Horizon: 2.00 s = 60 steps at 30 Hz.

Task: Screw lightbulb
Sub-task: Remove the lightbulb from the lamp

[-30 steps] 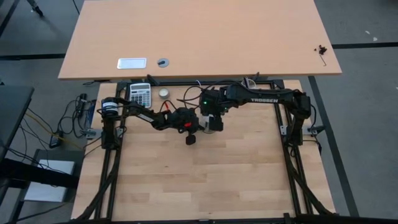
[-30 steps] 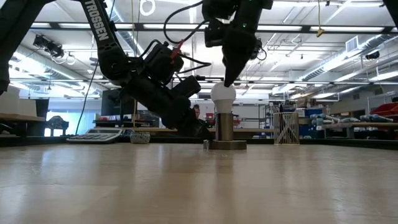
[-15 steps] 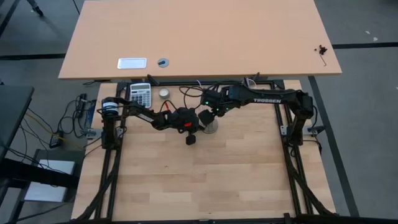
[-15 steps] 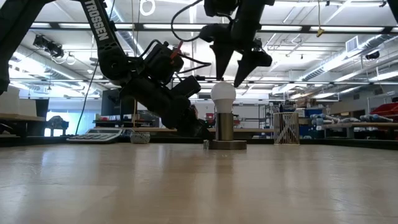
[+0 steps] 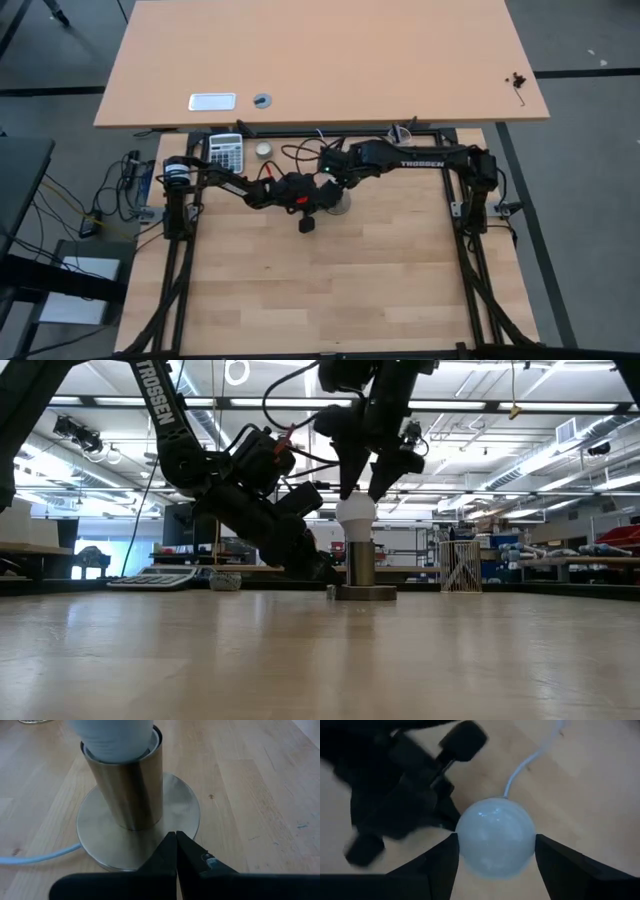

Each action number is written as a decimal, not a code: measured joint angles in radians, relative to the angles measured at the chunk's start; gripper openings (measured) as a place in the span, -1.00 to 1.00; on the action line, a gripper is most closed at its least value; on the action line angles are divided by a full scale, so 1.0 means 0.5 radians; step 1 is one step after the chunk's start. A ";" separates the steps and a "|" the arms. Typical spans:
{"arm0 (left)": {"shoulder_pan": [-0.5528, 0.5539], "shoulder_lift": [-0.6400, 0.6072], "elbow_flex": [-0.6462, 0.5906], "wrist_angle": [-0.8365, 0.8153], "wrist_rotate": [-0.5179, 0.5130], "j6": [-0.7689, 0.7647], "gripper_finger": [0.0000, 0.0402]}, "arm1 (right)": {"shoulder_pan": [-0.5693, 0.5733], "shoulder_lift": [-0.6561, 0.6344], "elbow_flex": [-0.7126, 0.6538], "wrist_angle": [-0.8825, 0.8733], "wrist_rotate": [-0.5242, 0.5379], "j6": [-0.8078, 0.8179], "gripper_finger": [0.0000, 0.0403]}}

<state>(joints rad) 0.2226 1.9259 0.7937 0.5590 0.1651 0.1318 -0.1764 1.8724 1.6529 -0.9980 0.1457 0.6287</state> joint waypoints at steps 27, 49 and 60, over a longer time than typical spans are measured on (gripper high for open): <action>0.000 0.000 0.000 -0.001 0.033 0.030 -0.99 | 0.061 0.000 0.285 -0.180 -0.015 -0.398 0.20; 0.000 0.001 0.000 -0.001 0.033 0.018 -0.99 | 0.013 0.015 0.086 -0.144 0.037 0.334 0.25; 0.000 0.001 0.000 -0.001 0.032 0.018 -0.99 | -0.083 0.010 0.086 -0.104 -0.251 -0.927 0.14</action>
<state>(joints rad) 0.2226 1.9263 0.7937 0.5583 0.1813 0.1406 -0.2180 1.8774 1.6958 -1.0500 0.0202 0.1653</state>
